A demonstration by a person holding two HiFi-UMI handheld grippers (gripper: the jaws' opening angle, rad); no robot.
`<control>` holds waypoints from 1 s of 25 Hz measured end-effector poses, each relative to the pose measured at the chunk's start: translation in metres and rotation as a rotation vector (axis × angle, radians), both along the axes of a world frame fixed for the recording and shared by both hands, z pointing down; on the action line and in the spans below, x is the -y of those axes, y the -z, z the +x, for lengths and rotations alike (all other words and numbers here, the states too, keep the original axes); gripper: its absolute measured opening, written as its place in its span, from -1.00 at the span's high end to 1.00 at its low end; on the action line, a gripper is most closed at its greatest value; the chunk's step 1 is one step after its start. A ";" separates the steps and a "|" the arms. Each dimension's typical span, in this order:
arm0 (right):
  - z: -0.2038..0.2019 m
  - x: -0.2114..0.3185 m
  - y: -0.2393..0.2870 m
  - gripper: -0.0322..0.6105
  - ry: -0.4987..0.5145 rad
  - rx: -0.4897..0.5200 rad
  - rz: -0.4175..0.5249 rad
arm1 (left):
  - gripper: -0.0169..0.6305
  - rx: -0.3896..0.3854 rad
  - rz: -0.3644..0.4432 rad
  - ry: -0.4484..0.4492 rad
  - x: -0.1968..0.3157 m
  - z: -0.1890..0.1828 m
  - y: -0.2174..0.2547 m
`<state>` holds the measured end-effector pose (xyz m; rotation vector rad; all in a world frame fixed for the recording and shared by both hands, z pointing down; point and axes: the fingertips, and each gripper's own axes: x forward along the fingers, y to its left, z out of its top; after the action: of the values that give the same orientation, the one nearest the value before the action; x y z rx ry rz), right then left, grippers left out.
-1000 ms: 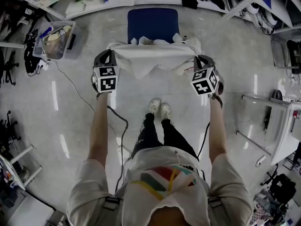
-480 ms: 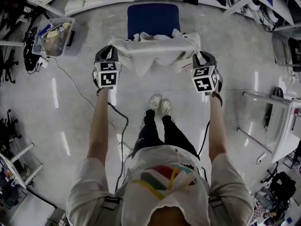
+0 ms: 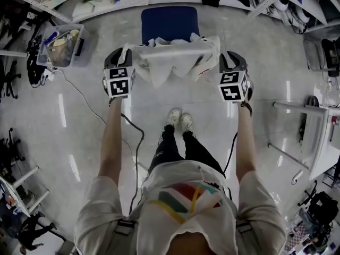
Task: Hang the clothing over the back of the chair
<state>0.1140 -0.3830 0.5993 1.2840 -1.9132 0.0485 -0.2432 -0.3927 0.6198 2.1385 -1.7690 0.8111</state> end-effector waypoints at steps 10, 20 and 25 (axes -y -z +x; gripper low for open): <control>0.010 0.022 0.158 0.88 -0.050 0.117 0.343 | 0.87 -0.039 0.318 -0.020 0.018 0.044 0.171; 0.002 -0.040 0.329 0.88 -0.033 0.322 0.683 | 0.91 -0.160 0.689 -0.036 -0.079 0.118 0.348; -0.011 -0.098 0.346 0.88 0.018 0.378 0.762 | 0.91 -0.165 0.798 -0.010 -0.145 0.130 0.374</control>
<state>0.1034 -0.2846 0.2531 1.8459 -2.3762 -0.5289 -0.1128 -0.2473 0.2454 2.5511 -2.2248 -0.1308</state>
